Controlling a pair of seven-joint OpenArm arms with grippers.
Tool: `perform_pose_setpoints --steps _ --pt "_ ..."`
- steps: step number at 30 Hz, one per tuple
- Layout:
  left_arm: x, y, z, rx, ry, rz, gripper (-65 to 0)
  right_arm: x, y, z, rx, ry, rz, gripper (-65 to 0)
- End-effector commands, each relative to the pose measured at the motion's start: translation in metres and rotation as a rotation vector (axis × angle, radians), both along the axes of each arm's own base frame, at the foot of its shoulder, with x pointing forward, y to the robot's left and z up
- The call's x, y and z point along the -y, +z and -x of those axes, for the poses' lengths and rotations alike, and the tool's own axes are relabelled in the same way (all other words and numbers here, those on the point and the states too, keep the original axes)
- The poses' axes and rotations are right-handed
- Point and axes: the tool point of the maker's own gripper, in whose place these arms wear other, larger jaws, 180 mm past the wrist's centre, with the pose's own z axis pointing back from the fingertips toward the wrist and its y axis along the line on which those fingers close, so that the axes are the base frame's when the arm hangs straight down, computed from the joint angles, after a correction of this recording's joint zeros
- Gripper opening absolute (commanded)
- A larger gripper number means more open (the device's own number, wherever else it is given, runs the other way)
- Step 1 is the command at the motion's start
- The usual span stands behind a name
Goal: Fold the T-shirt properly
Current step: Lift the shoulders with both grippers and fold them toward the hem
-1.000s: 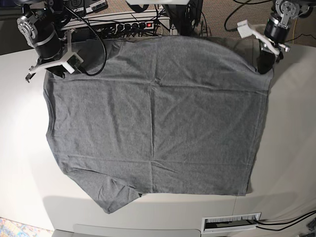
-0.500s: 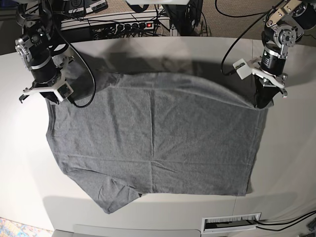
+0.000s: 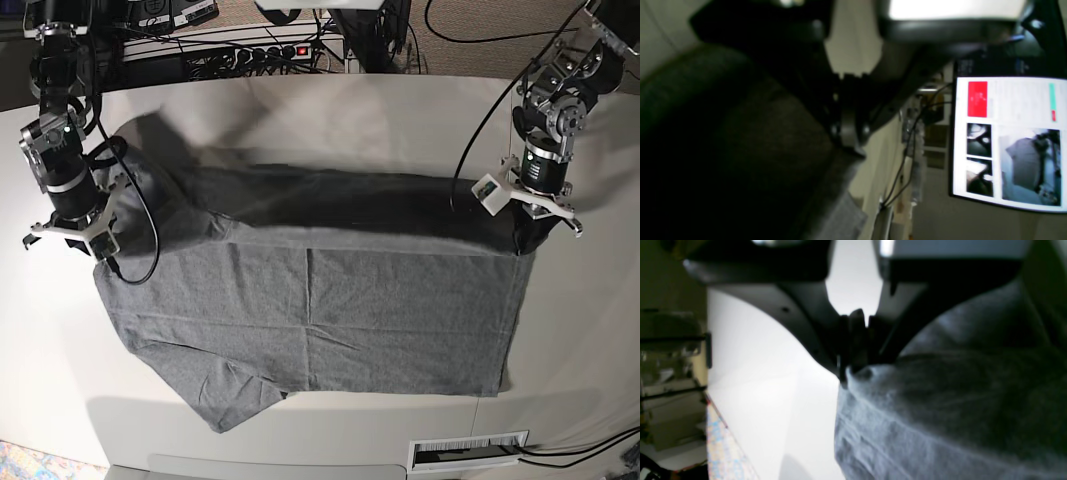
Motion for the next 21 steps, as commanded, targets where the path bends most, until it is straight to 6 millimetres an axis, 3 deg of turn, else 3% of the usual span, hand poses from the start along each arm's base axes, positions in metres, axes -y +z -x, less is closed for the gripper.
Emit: perform_pose_setpoints --steps 1,9,13,16,18,21 --pt "-0.003 0.015 -0.011 0.054 0.004 0.006 -65.0 0.004 0.016 -0.01 0.061 -0.005 0.003 -65.0" --pt "-0.001 0.009 -0.023 0.054 0.019 0.069 -65.0 0.01 -0.009 -0.036 0.019 -0.048 -0.047 -65.0" --pt "-0.002 0.004 -0.022 0.03 0.038 0.124 -64.6 0.023 -0.012 -0.043 0.006 -0.083 -0.004 -65.0" --pt "-0.002 0.003 -0.021 0.024 0.039 0.126 -55.6 0.034 -0.011 -0.045 0.0 -0.108 0.044 -54.5" --pt "0.001 -0.004 -0.019 -0.015 0.035 0.147 -53.8 0.035 -0.012 -0.044 -0.008 -0.115 0.049 -49.0" --pt "0.009 -0.021 -0.012 -0.12 0.01 0.193 -53.5 0.04 -0.016 -0.041 -0.035 -0.139 0.058 -46.8"
